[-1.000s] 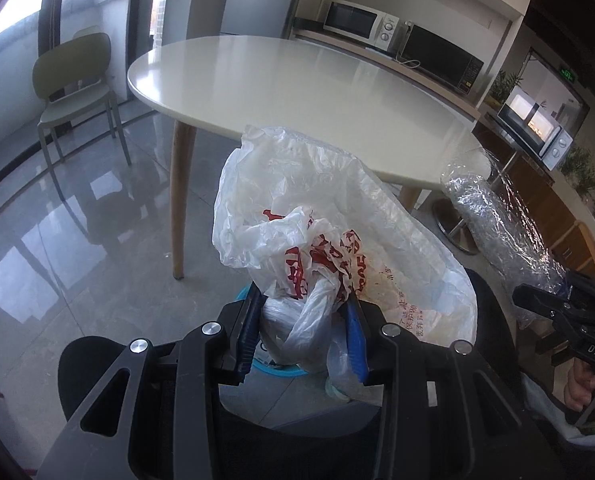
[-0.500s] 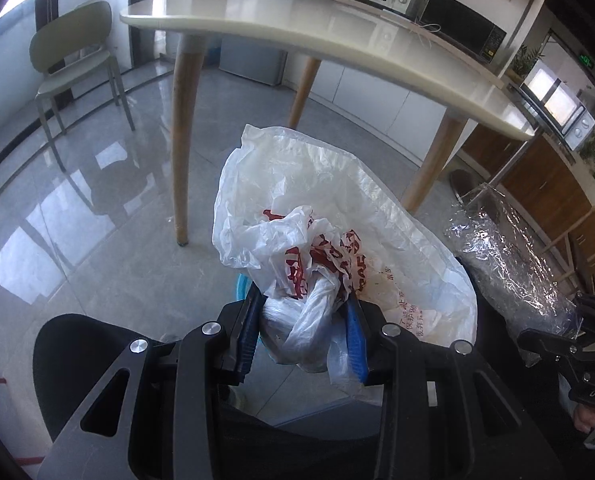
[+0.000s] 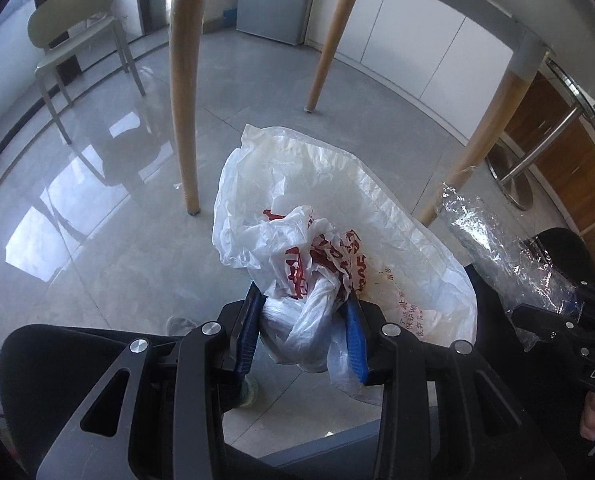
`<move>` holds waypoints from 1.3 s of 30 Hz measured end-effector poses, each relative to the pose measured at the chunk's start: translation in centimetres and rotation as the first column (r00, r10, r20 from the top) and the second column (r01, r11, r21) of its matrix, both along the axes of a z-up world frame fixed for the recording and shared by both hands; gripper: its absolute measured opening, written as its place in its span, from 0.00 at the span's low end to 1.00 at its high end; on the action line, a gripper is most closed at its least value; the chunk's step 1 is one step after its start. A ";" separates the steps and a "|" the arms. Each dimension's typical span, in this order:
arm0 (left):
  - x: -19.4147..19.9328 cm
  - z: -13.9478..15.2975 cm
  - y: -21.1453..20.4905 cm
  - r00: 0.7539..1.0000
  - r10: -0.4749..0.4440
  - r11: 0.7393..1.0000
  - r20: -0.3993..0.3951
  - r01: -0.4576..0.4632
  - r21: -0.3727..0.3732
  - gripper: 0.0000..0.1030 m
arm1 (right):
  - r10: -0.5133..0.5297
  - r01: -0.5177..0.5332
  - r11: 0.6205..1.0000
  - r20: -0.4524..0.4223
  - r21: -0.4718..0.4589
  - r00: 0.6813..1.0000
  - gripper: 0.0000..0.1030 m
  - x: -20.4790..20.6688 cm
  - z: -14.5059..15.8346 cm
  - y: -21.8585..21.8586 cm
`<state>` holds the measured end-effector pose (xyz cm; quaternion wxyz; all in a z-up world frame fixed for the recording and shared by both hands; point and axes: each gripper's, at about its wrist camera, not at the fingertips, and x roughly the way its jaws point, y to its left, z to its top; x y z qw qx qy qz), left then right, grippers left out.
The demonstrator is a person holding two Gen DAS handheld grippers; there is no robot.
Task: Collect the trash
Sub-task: 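Carry the white bag and clear wrapper down over the blue wastebasket, then open both tools to drop the bag and wrapper into the basket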
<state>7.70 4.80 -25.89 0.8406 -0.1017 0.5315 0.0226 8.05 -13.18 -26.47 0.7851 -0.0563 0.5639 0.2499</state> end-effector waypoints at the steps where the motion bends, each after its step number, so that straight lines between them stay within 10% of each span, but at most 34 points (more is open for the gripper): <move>1: 0.5 -0.6 0.0 1.000 0.002 1.000 -0.013 -0.001 0.003 0.35 | -0.006 0.006 1.000 -0.005 -0.011 1.000 0.28 0.7 -0.7 0.3; 26: 9.0 -12.1 -0.8 0.958 -0.036 0.997 -0.285 0.054 0.053 0.36 | -0.124 0.090 0.986 -0.260 -0.137 0.958 0.29 10.2 -13.6 4.6; 31: 9.7 -12.6 -0.3 0.960 -0.046 0.999 -0.275 0.041 -0.023 0.61 | -0.132 0.102 0.988 -0.286 -0.118 0.949 0.38 11.1 -14.8 4.6; 39: 8.5 -10.5 0.8 0.970 0.002 0.998 -0.242 -0.016 -0.058 0.65 | -0.101 0.079 0.993 -0.273 -0.089 0.957 0.55 10.2 -13.5 4.2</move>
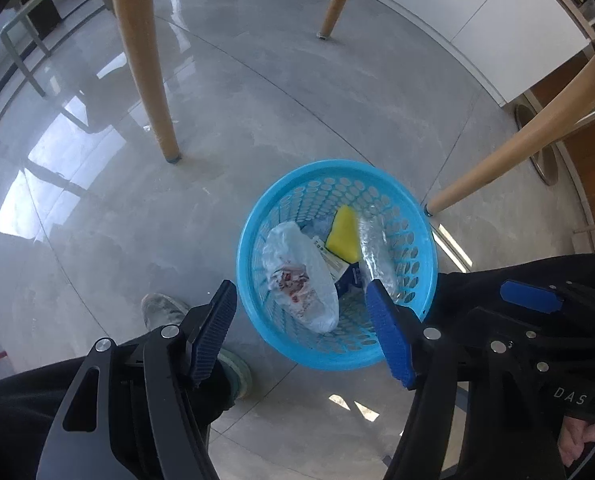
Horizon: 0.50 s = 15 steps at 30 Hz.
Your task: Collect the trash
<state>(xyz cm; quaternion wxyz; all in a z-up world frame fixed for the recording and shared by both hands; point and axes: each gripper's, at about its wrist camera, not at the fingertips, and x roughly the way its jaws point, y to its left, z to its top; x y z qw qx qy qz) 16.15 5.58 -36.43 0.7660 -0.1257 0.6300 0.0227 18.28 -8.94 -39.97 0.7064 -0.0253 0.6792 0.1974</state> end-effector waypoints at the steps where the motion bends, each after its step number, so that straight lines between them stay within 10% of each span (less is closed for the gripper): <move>1: -0.5 0.6 0.2 1.000 0.008 1.000 0.000 -0.008 -0.018 0.66 | 0.008 -0.008 1.000 0.009 0.009 1.000 0.58 -0.3 0.5 -0.1; 15: -6.9 7.6 0.8 0.989 -0.065 0.994 0.133 0.076 -0.077 0.94 | 0.116 -0.128 0.990 0.177 0.062 0.977 0.91 -4.3 8.5 -2.1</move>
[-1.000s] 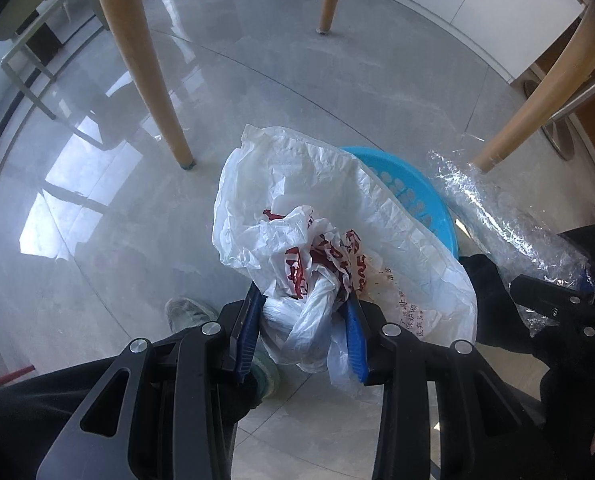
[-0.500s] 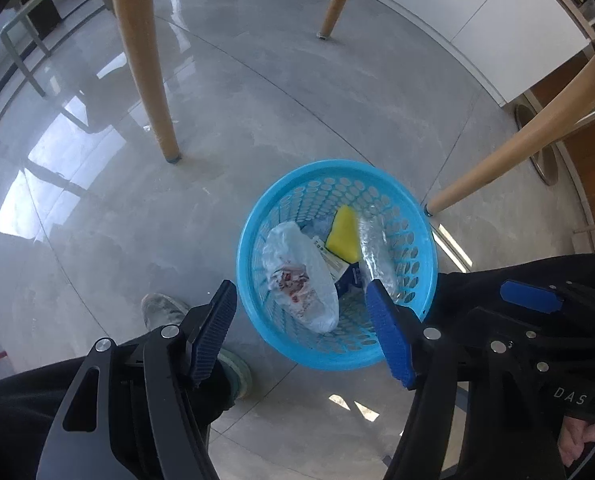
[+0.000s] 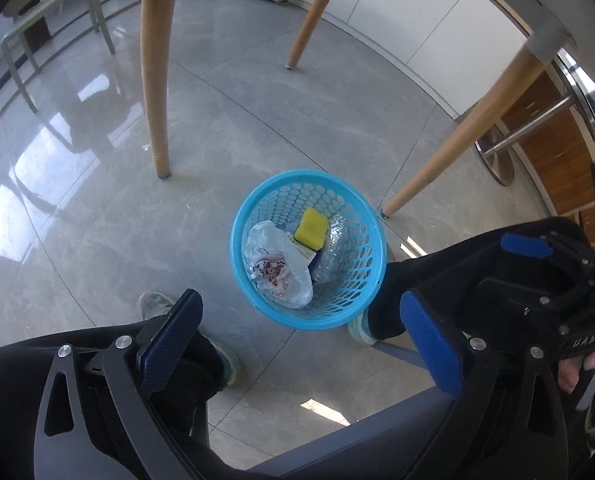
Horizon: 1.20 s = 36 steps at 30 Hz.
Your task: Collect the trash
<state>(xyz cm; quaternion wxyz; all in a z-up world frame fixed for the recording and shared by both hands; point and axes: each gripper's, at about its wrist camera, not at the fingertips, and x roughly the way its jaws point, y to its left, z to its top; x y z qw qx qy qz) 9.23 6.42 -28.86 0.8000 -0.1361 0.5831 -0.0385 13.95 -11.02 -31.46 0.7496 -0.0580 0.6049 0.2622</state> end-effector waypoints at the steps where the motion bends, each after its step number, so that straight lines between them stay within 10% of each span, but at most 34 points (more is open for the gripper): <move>1: -0.1 0.0 0.0 1.000 -0.002 1.000 0.000 0.002 -0.002 0.94 | 0.003 -0.003 1.000 0.007 -0.001 1.000 0.91 -0.2 0.2 0.0; 36: -1.2 1.0 -0.6 0.997 -0.034 0.998 0.067 0.030 0.053 0.94 | 0.027 -0.028 0.998 0.011 0.058 1.000 0.92 -0.7 0.2 -0.2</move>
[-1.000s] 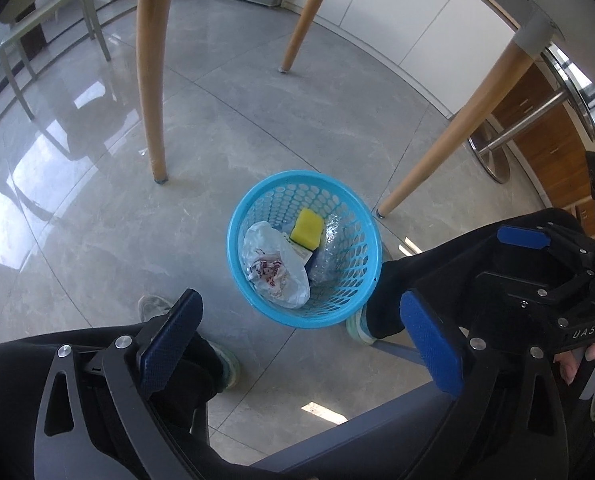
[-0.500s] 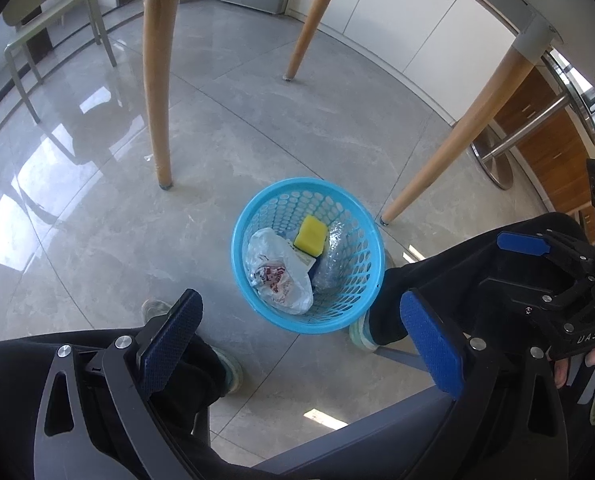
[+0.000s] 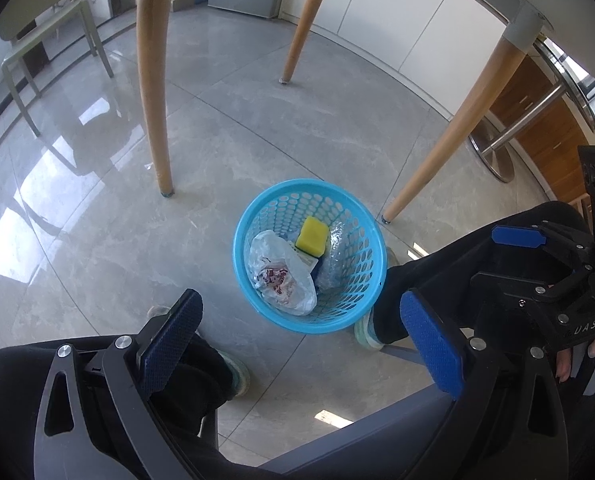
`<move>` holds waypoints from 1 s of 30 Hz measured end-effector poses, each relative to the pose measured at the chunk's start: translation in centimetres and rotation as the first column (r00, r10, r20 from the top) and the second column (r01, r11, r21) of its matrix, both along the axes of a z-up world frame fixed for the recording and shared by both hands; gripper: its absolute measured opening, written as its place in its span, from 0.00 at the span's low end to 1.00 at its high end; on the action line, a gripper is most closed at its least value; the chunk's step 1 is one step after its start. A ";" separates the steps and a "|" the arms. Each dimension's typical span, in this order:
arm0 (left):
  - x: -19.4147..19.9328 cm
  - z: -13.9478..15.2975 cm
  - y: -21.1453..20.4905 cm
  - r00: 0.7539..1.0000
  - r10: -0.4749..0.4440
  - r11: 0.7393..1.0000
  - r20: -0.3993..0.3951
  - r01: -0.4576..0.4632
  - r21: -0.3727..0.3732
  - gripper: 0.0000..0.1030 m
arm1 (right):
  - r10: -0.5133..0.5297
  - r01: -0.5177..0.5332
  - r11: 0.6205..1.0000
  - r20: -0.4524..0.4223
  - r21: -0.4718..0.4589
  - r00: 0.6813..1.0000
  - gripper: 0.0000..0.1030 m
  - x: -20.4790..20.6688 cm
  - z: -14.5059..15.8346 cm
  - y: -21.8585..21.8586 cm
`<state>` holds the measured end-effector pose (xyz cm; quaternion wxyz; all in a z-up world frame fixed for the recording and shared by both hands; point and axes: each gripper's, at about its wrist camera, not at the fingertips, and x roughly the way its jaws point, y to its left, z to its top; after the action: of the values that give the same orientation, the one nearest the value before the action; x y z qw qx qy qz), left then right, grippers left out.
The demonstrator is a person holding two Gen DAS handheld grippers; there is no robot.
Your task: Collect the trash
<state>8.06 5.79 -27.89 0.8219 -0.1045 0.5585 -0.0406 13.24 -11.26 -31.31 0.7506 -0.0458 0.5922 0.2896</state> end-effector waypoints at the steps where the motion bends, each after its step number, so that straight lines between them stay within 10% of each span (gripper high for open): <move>1: 0.0 0.0 -0.1 1.000 -0.004 1.000 0.002 0.004 0.003 0.94 | 0.003 -0.003 1.000 0.005 0.000 1.000 0.92 -0.1 0.1 0.1; 30: 0.0 0.5 0.0 1.000 -0.008 1.000 -0.010 0.008 0.003 0.94 | 0.011 -0.011 1.000 0.003 0.014 1.000 0.92 0.2 -0.2 0.1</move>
<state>8.02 5.79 -27.42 0.8191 -0.1012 0.5630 -0.0426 13.42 -11.12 -31.48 0.7502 -0.0442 0.5886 0.2980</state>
